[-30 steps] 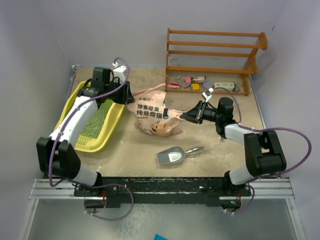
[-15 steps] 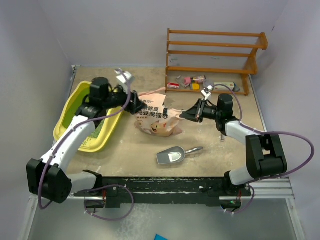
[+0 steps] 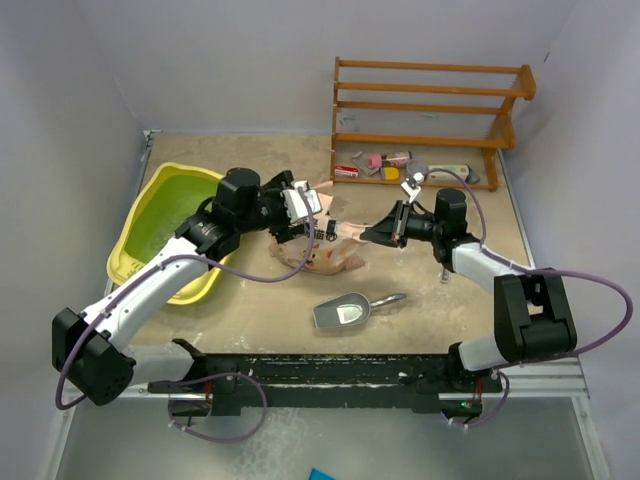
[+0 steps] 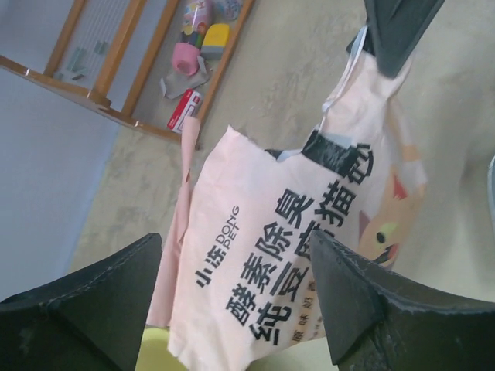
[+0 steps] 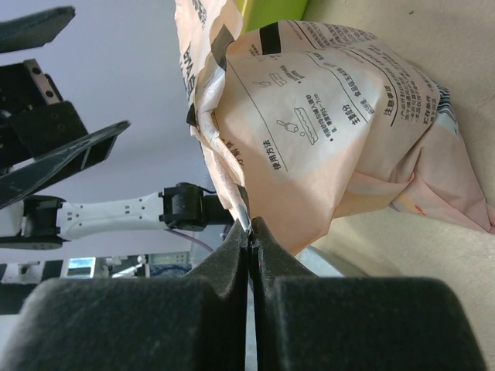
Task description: Fill the litter box with clean litter
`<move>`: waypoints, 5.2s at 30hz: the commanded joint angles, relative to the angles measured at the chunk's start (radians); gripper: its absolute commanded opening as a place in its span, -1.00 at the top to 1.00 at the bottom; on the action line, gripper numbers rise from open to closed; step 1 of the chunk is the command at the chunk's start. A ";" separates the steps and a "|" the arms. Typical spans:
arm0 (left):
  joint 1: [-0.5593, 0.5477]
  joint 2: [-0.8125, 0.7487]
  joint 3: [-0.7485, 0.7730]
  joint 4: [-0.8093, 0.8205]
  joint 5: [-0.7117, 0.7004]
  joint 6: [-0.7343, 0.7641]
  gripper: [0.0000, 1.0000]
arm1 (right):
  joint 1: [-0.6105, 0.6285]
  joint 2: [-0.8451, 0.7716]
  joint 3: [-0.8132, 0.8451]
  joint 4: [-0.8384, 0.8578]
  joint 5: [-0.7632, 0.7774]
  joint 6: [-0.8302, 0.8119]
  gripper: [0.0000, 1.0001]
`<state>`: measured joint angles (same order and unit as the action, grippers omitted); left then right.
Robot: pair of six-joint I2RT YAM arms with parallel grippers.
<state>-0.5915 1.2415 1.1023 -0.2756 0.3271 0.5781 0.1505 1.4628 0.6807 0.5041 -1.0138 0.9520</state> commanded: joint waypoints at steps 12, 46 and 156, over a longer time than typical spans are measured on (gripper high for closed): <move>-0.020 0.097 -0.062 0.019 0.149 0.252 -0.69 | -0.006 -0.062 0.022 -0.042 -0.029 -0.056 1.00; -0.073 0.268 -0.005 0.045 0.187 0.121 1.00 | 0.177 -0.318 0.375 -0.897 0.482 -1.063 -0.15; 0.070 0.038 -0.014 0.020 0.108 -0.331 0.58 | 0.253 -0.296 0.302 -0.839 0.812 -0.845 0.19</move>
<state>-0.5179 1.3083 1.0931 -0.3122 0.3805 0.3122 0.4061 1.1889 0.9558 -0.3180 -0.1730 0.0994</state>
